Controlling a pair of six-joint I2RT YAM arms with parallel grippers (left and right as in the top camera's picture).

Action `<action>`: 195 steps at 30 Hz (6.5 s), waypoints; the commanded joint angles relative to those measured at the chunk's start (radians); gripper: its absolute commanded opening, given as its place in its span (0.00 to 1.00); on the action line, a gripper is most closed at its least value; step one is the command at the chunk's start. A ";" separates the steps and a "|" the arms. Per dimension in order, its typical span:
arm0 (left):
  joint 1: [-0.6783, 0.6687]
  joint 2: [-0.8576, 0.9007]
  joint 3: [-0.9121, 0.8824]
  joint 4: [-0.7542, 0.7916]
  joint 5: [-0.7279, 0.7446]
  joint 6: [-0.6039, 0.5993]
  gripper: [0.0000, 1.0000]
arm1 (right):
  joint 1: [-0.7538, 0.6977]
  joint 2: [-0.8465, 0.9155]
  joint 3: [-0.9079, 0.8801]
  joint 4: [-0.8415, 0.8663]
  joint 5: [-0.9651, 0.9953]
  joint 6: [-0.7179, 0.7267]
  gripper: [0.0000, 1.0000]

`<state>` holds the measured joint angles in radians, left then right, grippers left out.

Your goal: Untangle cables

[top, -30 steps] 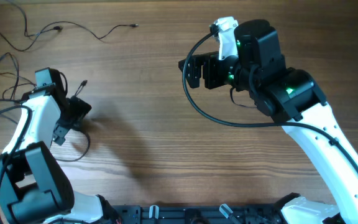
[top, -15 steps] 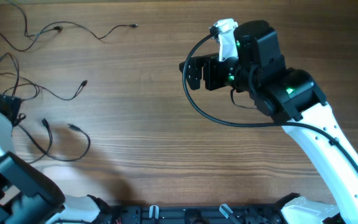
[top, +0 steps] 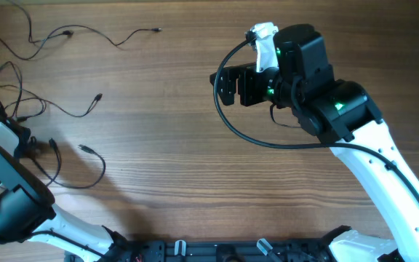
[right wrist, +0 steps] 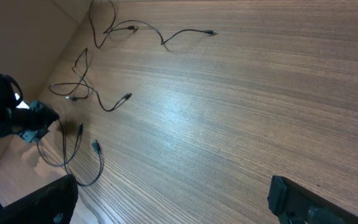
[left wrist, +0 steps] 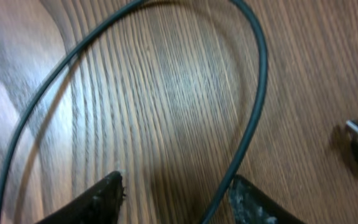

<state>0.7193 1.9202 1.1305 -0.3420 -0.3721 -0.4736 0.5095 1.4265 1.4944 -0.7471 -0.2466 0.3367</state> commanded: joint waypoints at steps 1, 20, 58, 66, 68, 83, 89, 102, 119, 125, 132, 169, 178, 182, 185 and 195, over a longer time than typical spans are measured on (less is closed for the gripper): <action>-0.003 0.018 0.009 0.015 -0.052 0.051 0.47 | -0.001 -0.002 0.011 0.002 -0.015 0.007 1.00; 0.034 0.050 0.116 0.083 0.027 0.129 0.04 | -0.001 -0.002 0.011 -0.010 -0.015 0.030 1.00; -0.214 -0.377 0.249 -0.256 0.970 -0.002 1.00 | -0.007 0.006 0.011 0.047 -0.014 0.134 1.00; -0.465 -0.768 0.249 -0.547 0.931 0.070 1.00 | -0.038 -0.017 0.011 0.080 0.034 0.136 1.00; -0.540 -0.843 0.248 -0.645 0.901 0.074 1.00 | -0.038 -0.017 0.011 0.080 0.034 0.137 1.00; -0.645 -1.324 0.241 -1.123 0.724 0.086 1.00 | -0.038 -0.017 0.011 0.061 0.034 0.136 1.00; -0.645 -1.493 0.195 -1.196 0.722 0.127 1.00 | -0.038 -0.017 0.011 0.053 0.034 0.134 1.00; -0.645 -1.671 0.195 -1.249 0.715 0.129 1.00 | -0.038 -0.017 0.011 0.029 0.031 0.135 1.00; -0.645 -1.671 0.195 -1.249 0.715 0.129 1.00 | -0.038 -0.576 -0.096 -0.453 0.307 0.084 1.00; -0.645 -1.671 0.195 -1.249 0.715 0.129 1.00 | -0.038 -0.598 -0.102 -0.539 0.300 0.141 1.00; -0.645 -1.671 0.195 -1.249 0.715 0.129 1.00 | -0.038 -0.595 -0.102 -0.623 0.339 0.138 1.00; -0.645 -1.671 0.195 -1.249 0.715 0.129 1.00 | -0.441 -1.423 -1.334 0.601 0.179 -0.125 1.00; -0.645 -1.671 0.195 -1.249 0.715 0.129 1.00 | -0.441 -1.423 -1.458 0.773 0.190 -0.127 1.00; -0.645 -1.671 0.195 -1.249 0.715 0.129 1.00 | -0.442 -1.423 -1.490 0.793 0.190 -0.148 1.00; -0.645 -1.671 0.195 -1.249 0.715 0.129 1.00 | -0.442 -1.423 -1.490 0.782 0.186 -0.224 1.00; -0.645 -1.671 0.195 -1.249 0.715 0.129 1.00 | -0.449 -1.423 -1.489 0.745 0.187 -0.429 1.00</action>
<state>0.0792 0.2550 1.3277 -1.5936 0.3477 -0.3595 0.0711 0.0174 0.0078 -0.0017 -0.0521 -0.0086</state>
